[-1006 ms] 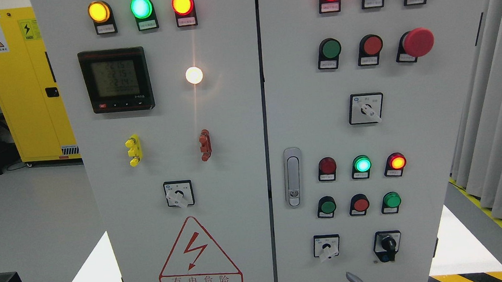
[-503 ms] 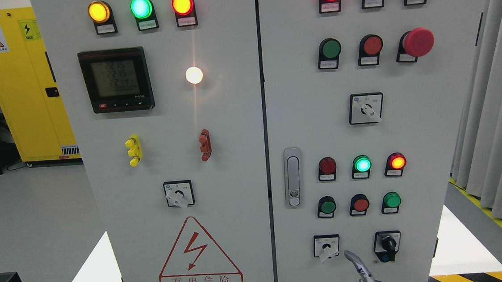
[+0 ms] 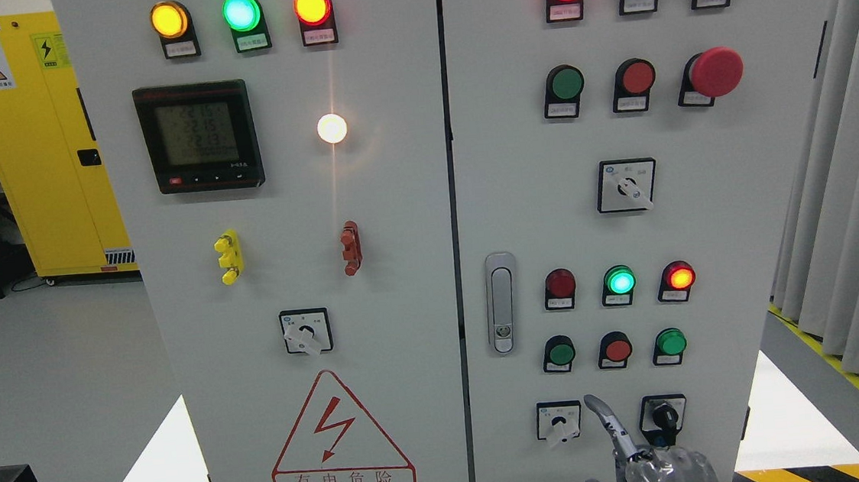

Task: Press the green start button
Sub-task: 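Raise the right hand toward the green button on the lowest button row, then press the green push button with the right hand's extended finger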

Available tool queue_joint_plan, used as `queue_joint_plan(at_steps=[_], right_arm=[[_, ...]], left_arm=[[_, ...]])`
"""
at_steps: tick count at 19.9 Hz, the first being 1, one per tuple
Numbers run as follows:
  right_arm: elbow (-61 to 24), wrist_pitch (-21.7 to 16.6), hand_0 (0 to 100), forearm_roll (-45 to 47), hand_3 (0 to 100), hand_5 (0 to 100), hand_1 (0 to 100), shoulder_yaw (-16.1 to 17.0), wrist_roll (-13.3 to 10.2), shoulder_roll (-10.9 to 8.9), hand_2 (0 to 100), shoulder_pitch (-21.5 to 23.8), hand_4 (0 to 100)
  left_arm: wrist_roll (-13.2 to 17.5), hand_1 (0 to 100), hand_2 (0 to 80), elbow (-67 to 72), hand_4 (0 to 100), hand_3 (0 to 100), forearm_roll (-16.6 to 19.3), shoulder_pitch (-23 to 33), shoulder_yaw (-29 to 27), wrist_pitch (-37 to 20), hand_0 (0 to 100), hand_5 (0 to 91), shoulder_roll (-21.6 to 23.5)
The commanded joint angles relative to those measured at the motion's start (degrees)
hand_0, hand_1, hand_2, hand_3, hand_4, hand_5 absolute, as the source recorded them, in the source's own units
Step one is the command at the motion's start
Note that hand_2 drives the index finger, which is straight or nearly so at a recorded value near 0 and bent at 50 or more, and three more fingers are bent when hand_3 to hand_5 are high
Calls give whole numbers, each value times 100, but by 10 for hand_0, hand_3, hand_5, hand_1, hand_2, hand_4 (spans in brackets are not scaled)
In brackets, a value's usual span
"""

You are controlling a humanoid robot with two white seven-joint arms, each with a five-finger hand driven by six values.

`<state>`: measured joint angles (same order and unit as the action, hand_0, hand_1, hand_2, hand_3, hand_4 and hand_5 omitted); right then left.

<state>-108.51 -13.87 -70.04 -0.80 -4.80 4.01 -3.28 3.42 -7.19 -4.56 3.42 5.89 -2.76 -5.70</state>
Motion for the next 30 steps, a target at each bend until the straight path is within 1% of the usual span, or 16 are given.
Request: queue_joint_plan(at_steps=[1, 7, 10, 14, 22, 24, 30], right_arm=[[14, 60, 601, -309, 1000, 1000, 974, 54, 84, -75, 0, -296, 1000], [189, 60, 617, -414, 1000, 1000, 977, 10, 93, -84, 0, -515, 1000], [374, 60, 625, -414, 1000, 1000, 978, -122, 93, -75, 0, -568, 1000], [524, 60, 648, -414, 1000, 1000, 980, -218, 84, -75, 0, -586, 1000], [655, 86, 684, -370, 1000, 1000, 980, -263, 93, -75, 0, -691, 1000], [673, 156, 701, -344, 1000, 1000, 981, -263, 85, -75, 0, -718, 1000], [717, 165, 712, -318, 1000, 1000, 981, -263, 84, -75, 0, -727, 1000]], left_arm=[[1, 556, 0, -1, 0, 0, -1, 0, 0, 4, 120, 0, -2], [1, 556, 0, -1, 0, 0, -1, 0, 0, 4, 120, 0, -2], [1, 556, 0, -1, 0, 0, -1, 0, 0, 4, 120, 0, 7], [1, 556, 0, -1, 0, 0, -1, 0, 0, 4, 120, 0, -2], [1, 556, 0, -1, 0, 0, -1, 0, 0, 4, 120, 0, -2], [1, 556, 0, -1, 0, 0, -1, 0, 0, 4, 120, 0, 7], [1, 556, 0, -1, 0, 0, -1, 0, 0, 4, 120, 0, 7]])
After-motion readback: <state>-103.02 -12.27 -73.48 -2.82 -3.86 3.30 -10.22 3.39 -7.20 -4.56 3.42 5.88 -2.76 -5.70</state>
